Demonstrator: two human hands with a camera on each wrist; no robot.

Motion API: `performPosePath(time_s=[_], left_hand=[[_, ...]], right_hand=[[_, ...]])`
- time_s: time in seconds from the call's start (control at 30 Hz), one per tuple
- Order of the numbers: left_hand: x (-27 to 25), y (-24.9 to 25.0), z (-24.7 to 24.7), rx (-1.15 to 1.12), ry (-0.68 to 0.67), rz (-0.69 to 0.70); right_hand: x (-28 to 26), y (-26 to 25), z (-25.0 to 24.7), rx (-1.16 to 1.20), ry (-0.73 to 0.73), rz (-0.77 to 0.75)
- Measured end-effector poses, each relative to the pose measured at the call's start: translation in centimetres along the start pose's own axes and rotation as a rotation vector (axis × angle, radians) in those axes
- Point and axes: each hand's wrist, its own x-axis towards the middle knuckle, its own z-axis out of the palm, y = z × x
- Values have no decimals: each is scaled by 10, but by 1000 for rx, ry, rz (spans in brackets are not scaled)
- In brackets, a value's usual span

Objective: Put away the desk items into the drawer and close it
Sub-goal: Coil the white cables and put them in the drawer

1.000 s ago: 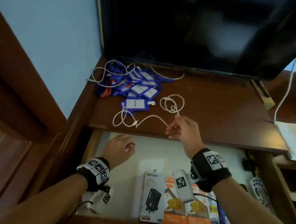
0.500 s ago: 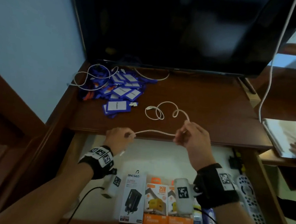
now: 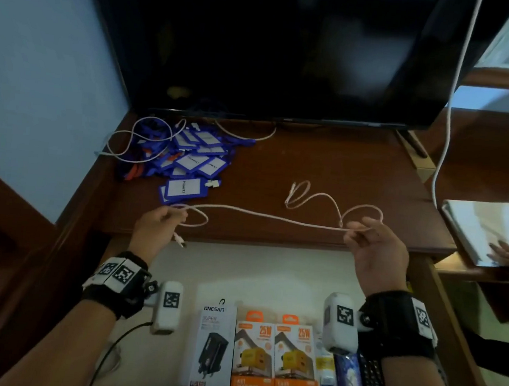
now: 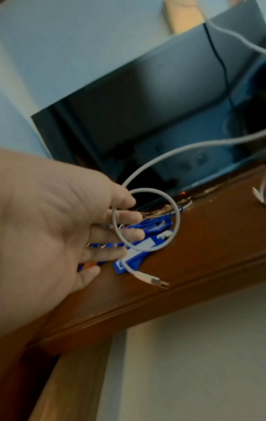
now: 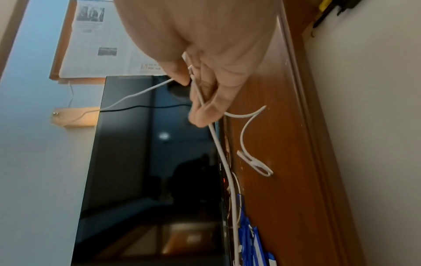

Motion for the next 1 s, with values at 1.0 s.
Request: performPosePath(time_s=[1.0], left_hand=[[-56, 46, 36, 194, -397, 113]], right_hand=[[-35, 30, 42, -832, -476, -372]])
